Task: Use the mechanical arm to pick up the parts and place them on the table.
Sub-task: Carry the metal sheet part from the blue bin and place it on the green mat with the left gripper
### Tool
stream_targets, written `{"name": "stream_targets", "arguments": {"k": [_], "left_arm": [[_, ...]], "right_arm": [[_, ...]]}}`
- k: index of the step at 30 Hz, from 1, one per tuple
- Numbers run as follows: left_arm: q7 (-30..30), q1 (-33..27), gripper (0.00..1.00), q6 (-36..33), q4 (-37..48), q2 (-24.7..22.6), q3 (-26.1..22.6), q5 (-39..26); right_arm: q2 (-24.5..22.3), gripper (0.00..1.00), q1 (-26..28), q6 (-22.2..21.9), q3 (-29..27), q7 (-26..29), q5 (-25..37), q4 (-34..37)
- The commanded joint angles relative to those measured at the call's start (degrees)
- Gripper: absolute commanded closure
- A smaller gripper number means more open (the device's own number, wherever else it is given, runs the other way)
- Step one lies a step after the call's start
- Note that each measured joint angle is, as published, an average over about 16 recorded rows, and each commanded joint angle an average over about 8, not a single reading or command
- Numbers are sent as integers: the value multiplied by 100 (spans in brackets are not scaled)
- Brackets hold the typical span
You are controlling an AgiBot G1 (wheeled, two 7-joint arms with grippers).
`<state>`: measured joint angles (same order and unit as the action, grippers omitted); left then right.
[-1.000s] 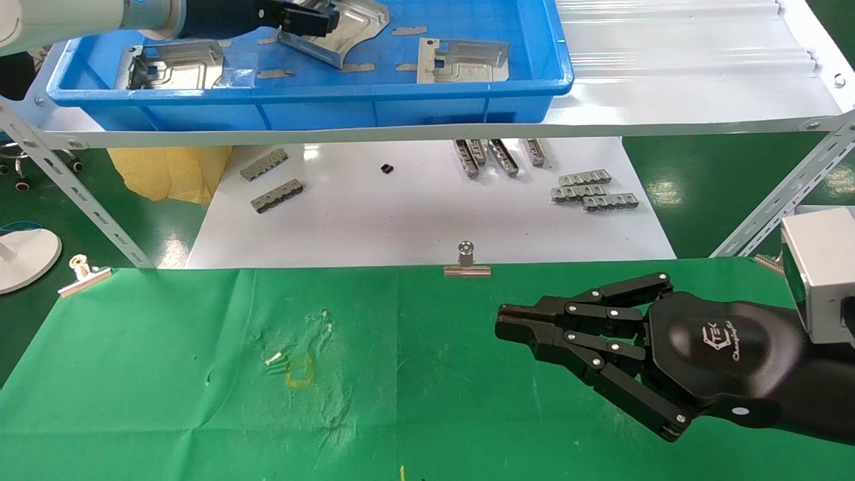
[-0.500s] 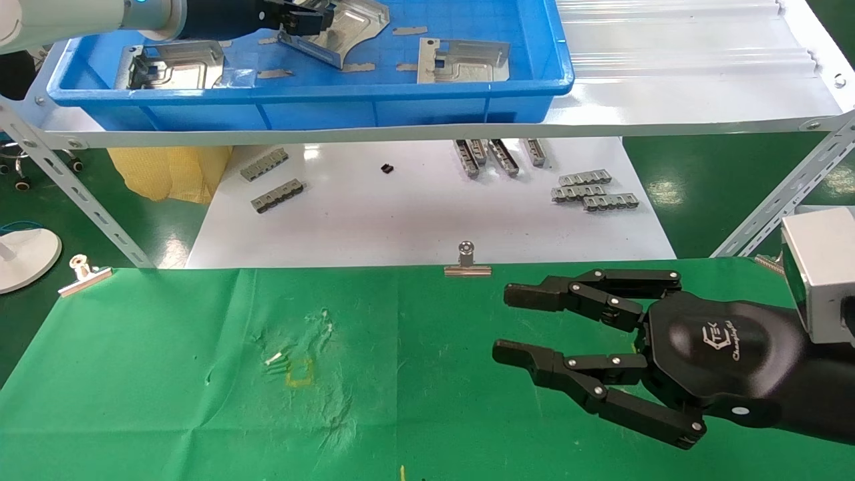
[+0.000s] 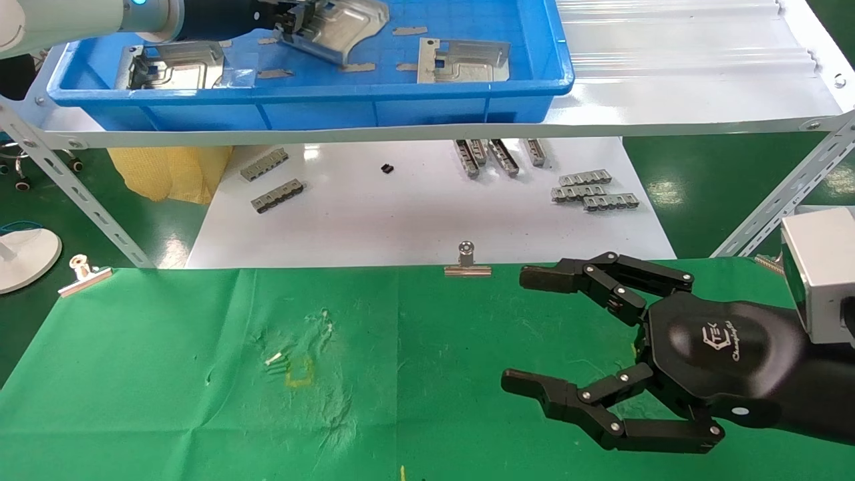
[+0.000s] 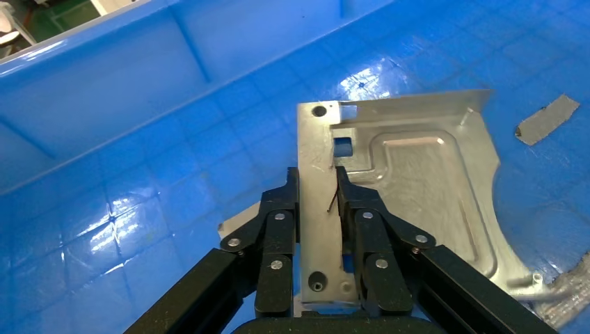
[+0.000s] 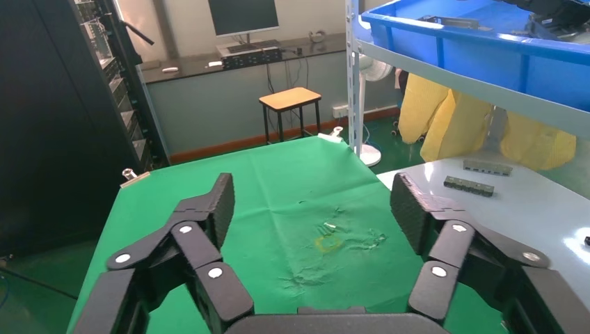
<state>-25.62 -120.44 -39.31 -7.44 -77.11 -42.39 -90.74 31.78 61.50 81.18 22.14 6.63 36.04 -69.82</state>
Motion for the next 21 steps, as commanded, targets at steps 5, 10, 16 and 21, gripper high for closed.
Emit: {"name": "stream_targets", "arguments": {"k": [5,10,16,21], "left_arm": [[145,-57,100,-91,-39,99,94,203],[491,-167,100,-497,-96,355,286,503],[1162,-195,100,-1380,-255,816,556,936],[1869,-128,100,-2407,-425,1272,800,1354]], "right_arm": [[0,0,0,0,0,0,0,0],[0,0,0,0,0,0,0,0],[0,0,0,0,0,0,0,0],[0,0,0,0,0,0,0,0]]}}
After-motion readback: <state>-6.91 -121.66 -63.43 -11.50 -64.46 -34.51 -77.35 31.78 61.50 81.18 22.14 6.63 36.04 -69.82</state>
